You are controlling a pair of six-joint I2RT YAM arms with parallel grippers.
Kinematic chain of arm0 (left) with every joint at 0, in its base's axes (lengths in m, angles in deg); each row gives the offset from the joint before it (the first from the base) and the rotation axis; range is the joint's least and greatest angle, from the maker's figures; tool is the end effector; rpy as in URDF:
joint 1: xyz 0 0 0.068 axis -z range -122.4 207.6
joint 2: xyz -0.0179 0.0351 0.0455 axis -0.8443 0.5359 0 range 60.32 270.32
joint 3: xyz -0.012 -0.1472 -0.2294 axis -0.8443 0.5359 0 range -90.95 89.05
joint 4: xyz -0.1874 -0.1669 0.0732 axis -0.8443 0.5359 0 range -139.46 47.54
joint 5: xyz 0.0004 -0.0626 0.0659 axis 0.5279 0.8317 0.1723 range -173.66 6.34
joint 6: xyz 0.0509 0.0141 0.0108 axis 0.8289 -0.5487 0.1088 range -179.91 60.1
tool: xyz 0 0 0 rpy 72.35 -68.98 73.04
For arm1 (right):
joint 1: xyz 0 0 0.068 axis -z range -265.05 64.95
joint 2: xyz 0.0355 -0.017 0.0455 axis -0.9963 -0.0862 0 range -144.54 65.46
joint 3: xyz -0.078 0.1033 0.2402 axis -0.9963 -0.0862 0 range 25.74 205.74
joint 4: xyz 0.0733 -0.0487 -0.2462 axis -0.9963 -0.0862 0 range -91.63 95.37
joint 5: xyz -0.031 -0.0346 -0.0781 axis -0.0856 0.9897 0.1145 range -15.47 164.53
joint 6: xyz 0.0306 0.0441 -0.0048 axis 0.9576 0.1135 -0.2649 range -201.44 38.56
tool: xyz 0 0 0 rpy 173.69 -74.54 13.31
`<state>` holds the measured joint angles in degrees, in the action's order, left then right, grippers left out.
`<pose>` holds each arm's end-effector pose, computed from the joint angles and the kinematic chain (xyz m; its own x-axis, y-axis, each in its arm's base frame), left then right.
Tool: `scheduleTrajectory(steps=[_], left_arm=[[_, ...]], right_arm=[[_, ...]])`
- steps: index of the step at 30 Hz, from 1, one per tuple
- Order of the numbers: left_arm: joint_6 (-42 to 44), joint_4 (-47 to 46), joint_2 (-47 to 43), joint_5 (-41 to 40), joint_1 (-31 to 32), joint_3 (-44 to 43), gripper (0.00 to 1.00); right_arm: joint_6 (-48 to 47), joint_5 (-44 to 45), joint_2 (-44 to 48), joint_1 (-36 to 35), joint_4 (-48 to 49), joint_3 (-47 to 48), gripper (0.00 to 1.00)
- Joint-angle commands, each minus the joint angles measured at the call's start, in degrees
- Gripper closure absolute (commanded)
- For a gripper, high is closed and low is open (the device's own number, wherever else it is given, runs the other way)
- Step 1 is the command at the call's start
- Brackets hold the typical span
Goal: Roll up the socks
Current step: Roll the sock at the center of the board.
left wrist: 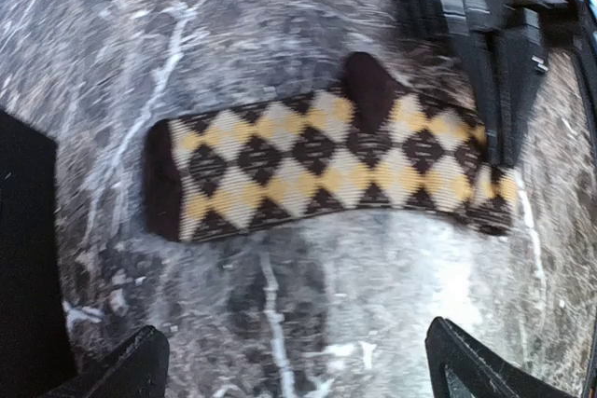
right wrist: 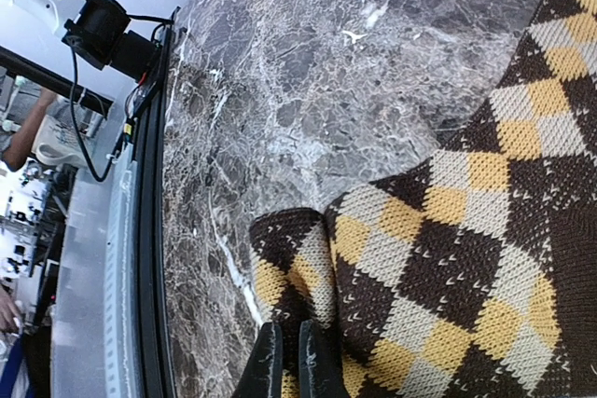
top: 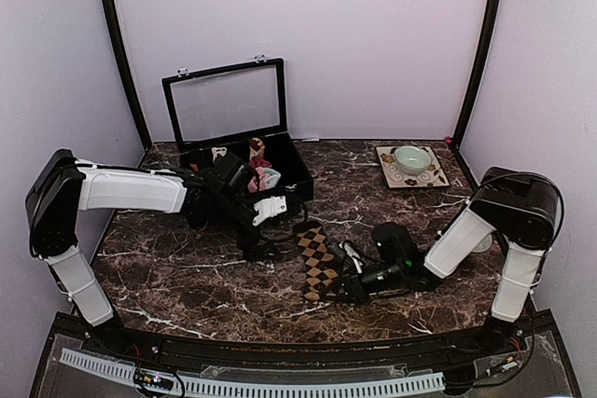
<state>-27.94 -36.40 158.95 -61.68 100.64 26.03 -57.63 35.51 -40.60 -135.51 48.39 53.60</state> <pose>0.2572 -0.2585 0.2004 -0.0347 0.7042 -0.7092 0.9807 0.1605 0.1113 0.1641 0.2340 0.0812 -0.7097 -0.3670 -0.6013 -0.6998 0.2689 0.6618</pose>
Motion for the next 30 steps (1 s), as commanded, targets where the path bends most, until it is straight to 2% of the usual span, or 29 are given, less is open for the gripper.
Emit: scheduleTrajectory(steps=[1,6,9,13,17,26,27,30], left_arm=[[3.9,2.3,-0.6,2.2,2.6,-1.8,0.01],[7.5,2.9,0.0,5.1,8.3,-0.3,0.03],[9.8,4.4,2.4,5.3,12.1,-1.0,0.19],[10.0,7.3,7.1,6.0,13.0,-5.2,0.41],[10.3,4.9,8.4,5.6,13.6,-4.8,0.44],[10.9,4.5,12.7,3.9,13.9,-6.7,0.61],[11.2,4.7,13.1,3.9,13.9,-6.9,0.65],[11.6,6.2,14.4,3.6,13.9,-8.0,0.89]], right_arm=[[3.7,2.8,-5.6,2.3,-14.1,-1.3,1.0],[6.7,1.7,-8.3,3.2,-17.2,1.4,1.0],[7.3,1.7,-9.4,3.3,-20.7,3.4,1.0],[8.3,2.8,-9.8,3.4,-22.6,4.1,1.0],[9.5,2.9,-9.6,3.5,-20.9,3.2,1.0],[10.5,2.2,-10.6,3.4,-18.9,2.9,1.0],[10.6,2.0,-10.7,3.5,-18.7,2.9,1.0],[10.8,2.0,-10.5,3.5,-17.7,2.6,1.0]])
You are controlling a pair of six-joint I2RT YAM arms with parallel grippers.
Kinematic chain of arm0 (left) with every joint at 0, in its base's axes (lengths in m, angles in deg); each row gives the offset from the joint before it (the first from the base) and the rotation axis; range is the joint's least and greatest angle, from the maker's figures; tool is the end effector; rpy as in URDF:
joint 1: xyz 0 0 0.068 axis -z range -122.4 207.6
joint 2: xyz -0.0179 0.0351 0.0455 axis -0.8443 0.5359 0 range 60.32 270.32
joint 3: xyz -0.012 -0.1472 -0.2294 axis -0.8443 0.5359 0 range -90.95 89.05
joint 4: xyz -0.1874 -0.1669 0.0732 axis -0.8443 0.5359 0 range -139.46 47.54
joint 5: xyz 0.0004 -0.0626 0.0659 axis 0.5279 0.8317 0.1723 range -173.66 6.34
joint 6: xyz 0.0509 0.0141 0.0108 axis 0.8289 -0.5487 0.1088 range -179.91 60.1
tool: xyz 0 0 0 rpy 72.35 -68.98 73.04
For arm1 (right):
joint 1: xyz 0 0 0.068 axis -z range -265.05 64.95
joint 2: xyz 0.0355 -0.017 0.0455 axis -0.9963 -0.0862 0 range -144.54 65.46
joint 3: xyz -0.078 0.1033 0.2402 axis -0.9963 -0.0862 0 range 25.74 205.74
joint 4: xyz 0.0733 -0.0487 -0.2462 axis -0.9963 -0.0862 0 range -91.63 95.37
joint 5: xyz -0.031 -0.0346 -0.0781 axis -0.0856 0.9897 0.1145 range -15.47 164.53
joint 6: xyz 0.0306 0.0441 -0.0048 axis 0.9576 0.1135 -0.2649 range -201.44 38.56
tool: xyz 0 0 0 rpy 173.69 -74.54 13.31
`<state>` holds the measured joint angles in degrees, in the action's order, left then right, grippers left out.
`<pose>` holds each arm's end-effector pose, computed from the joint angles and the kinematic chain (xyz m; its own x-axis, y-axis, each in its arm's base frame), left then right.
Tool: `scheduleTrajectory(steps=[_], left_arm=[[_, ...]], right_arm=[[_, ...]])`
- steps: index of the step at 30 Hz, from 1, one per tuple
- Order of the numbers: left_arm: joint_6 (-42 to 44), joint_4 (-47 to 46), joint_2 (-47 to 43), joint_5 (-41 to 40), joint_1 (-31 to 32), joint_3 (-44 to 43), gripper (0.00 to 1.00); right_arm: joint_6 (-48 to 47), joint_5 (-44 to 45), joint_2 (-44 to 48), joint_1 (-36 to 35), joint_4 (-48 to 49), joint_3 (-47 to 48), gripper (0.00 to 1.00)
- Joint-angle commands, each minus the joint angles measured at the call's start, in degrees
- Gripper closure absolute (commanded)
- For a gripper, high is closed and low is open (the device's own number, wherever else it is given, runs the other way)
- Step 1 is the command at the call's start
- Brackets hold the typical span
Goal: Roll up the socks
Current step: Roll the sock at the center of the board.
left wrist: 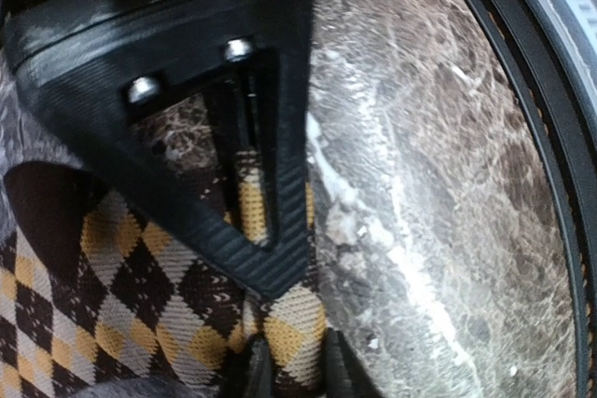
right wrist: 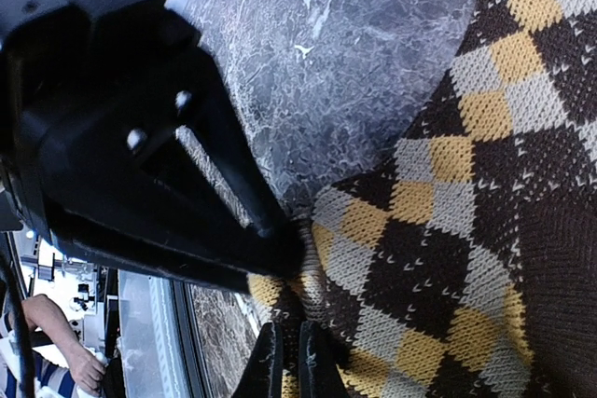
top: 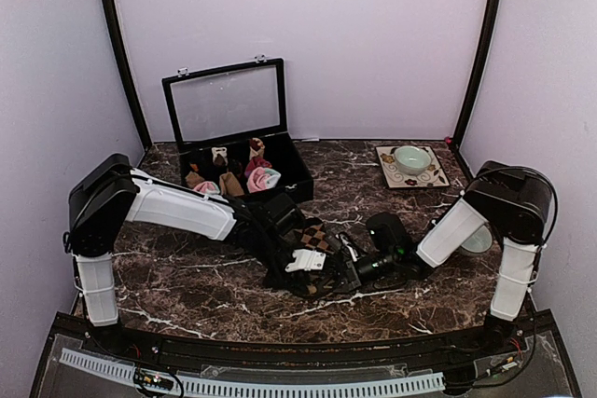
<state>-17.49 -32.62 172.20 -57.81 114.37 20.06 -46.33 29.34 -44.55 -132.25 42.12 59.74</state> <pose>0.2019 -0.3366 0.1442 0.2397 0.7418 -0.6263 0.9639 -0.2590 0.0622 0.1884 0.2406 0.0757 -0.8639 -0.3362 -0.3751 -0.4810 0.3292 0.8126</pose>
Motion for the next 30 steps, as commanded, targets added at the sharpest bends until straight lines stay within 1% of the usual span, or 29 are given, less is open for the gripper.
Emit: scheduleTrajectory(steps=[1,2,4,6,8,9,10,11,12,15,19,21,26,30], left_arm=[[1.1,3.0,1.6,-0.5,0.1,-2.4,0.98],[0.9,3.6,1.9,-0.6,0.1,-2.7,1.0],[0.2,4.5,2.2,0.1,0.1,-2.7,1.0],[-0.3,5.4,2.5,1.1,-0.1,-2.8,1.0],[-1.0,7.8,3.4,3.5,-0.4,-3.8,1.0],[-1.4,9.5,4.2,4.7,-0.7,-4.7,1.0],[-1.7,11.4,4.9,6.3,-1.1,-5.6,1.0],[-2.1,13.4,5.6,8.1,-1.5,-6.4,1.0],[-2.6,15.0,6.5,9.4,-1.8,-7.2,1.0],[-3.4,20.5,8.2,12.8,-1.9,-9.2,1.0],[-5.3,23.8,10.3,17.0,-2.8,-10.8,1.0],[-5.9,25.7,11.7,21.0,-3.9,-12.4,1.0],[-5.8,32.8,17.2,27.1,-6.5,-17.8,1.0],[-7.3,34.4,20.4,28.2,-7.8,-20.6,1.0]], right_arm=[[-0.5,8.4,-6.3,0.2,-11.0,-3.6,1.0],[-0.6,8.5,-6.2,0.2,-10.8,-3.7,1.0],[-1.0,8.1,-5.3,0.2,-8.9,-4.2,1.0],[-1.7,8.2,-3.7,-0.1,-6.4,-5.3,0.94],[-2.2,9.1,-1.4,-0.5,-2.5,-7.5,0.84],[-2.4,9.8,0.0,-0.7,0.4,-8.7,0.78],[-2.8,10.7,1.3,-0.9,2.3,-9.8,0.69],[-3.4,11.4,2.8,-1.1,3.7,-10.8,0.63],[-4.3,12.1,4.2,-1.1,5.1,-11.9,0.59],[-6.1,14.4,9.1,-1.2,8.4,-14.8,0.57],[-9.3,18.4,16.4,-1.6,10.9,-18.7,0.58],[-12.2,21.9,21.5,-2.6,11.3,-20.7,0.58],[-20.9,25.7,30.9,-5.5,3.8,-21.1,0.57],[-28.8,25.3,35.1,-9.3,1.2,-22.1,0.58]])
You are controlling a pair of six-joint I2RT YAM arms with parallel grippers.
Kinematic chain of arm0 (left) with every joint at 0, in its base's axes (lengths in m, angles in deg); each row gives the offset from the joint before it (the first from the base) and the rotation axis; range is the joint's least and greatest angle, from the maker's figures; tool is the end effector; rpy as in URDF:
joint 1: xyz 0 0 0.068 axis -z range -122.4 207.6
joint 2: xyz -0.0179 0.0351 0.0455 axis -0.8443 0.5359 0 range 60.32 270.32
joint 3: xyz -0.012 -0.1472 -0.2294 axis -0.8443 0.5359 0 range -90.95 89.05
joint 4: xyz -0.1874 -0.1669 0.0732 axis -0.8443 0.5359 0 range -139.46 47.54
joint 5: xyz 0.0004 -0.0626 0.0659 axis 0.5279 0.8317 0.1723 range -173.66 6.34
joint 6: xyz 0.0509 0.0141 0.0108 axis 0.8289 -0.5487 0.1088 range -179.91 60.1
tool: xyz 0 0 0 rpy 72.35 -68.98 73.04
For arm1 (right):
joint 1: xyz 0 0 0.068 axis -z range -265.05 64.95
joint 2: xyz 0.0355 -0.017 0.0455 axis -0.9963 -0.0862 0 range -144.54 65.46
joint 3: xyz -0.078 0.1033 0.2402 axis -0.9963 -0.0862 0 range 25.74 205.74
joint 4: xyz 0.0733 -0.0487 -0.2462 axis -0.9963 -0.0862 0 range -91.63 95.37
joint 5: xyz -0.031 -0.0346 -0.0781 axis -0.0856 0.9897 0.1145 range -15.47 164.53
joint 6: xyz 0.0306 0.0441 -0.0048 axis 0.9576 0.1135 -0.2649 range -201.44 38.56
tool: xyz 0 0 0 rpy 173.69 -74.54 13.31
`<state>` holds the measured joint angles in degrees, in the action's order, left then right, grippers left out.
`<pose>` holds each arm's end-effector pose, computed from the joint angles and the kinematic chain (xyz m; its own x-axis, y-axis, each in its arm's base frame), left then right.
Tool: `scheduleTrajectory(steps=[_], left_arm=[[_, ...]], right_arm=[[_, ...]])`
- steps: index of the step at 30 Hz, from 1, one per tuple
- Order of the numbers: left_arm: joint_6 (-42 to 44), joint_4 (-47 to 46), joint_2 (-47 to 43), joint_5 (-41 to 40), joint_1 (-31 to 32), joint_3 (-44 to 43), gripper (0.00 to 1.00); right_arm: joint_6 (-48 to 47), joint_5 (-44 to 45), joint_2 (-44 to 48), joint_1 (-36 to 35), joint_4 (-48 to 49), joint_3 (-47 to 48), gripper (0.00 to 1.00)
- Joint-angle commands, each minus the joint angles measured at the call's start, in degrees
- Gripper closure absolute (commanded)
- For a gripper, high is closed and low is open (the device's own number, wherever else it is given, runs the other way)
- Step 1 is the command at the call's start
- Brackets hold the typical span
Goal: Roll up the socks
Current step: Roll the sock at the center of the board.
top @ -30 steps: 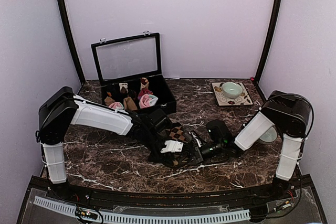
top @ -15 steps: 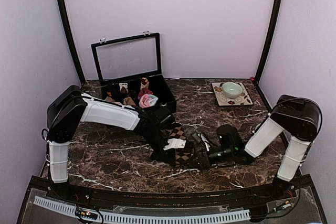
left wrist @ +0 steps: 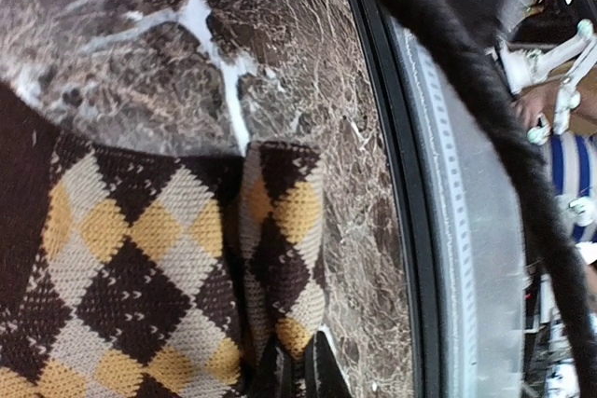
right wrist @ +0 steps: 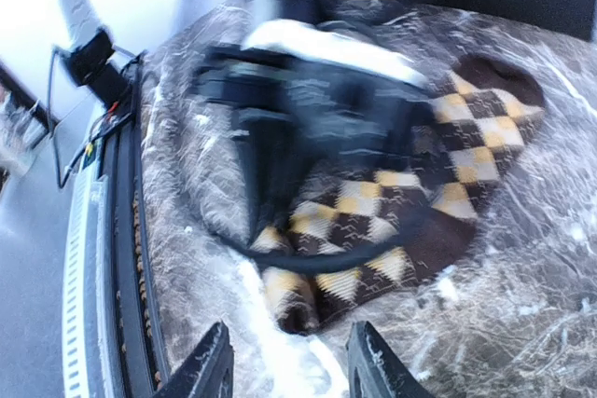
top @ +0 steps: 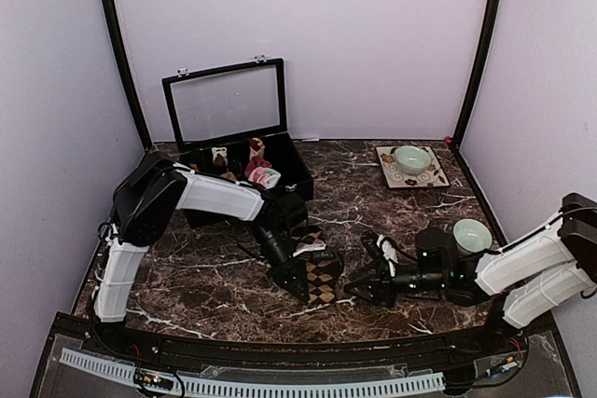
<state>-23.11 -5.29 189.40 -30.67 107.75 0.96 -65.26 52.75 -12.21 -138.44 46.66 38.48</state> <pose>0.2465 -0.3398 0.1080 -0.2085 0.8125 -0.5443 0.7871 -0.1909 -0.5865 0.1205 0.1843 0.1321 -0.4939 -0.2309 -0.8383 -0.8439 0.3596 0.3982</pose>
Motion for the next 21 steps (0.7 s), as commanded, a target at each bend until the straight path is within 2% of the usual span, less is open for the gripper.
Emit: scheduleTrajectory(steps=[1,9,15,21], left_arm=[[-1.9,7.5,3.9,1.1,-1.4,-2.1,1.0],[-3.6,12.0,10.1,-3.3,-1.7,-7.9,1.0],[-4.9,12.8,12.0,-7.0,-1.7,-9.6,1.0],[-4.9,13.3,13.5,-9.2,-1.7,-11.1,1.0]], right_arm=[[-11.4,1.5,3.1,-4.0,-3.6,-1.1,0.58],[-21.8,4.6,-0.6,-11.7,-11.8,4.5,0.61],[-29.7,5.2,-5.2,-12.6,-17.5,13.0,0.62],[-34.5,4.8,-11.3,-12.5,-18.1,18.0,0.63]])
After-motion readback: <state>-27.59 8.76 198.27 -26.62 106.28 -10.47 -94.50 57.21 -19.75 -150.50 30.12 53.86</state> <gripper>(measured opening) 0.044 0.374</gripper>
